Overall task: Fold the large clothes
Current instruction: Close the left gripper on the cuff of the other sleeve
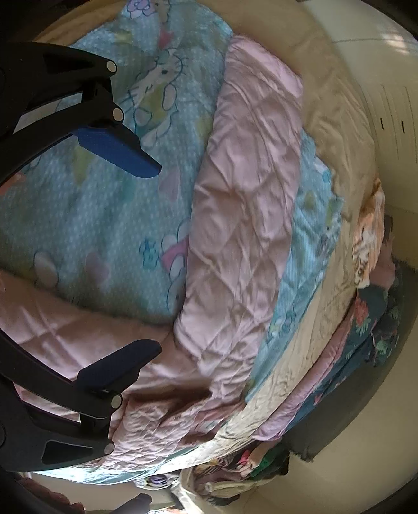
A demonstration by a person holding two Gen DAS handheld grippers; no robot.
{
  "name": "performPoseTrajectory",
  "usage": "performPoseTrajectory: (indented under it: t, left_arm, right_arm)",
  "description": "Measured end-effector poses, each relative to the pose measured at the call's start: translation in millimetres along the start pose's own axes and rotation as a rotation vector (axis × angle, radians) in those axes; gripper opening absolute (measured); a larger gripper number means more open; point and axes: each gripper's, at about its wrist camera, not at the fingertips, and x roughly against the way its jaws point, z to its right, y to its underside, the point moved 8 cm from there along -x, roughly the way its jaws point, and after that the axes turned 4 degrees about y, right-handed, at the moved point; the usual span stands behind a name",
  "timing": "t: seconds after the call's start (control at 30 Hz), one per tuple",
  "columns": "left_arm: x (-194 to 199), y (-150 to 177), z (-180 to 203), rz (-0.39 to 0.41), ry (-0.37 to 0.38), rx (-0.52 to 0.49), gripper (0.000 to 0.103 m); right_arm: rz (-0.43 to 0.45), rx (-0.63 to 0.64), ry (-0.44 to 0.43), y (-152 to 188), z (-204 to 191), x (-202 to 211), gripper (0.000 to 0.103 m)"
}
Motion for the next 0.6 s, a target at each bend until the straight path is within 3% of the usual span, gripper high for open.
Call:
performPoseTrajectory:
  t: [0.3,0.6]
  left_arm:
    - [-7.1,-6.3,-42.7,0.007,-0.027,0.086,0.095]
    - [-18.2,-15.7,-86.3,0.03,-0.059,0.181,0.095]
  right_arm:
    - [-0.042,0.069,-0.038,5.9,-44.1,-28.5,0.099]
    - [-0.073,0.081,-0.054,11.6,-62.1,-51.0,0.099]
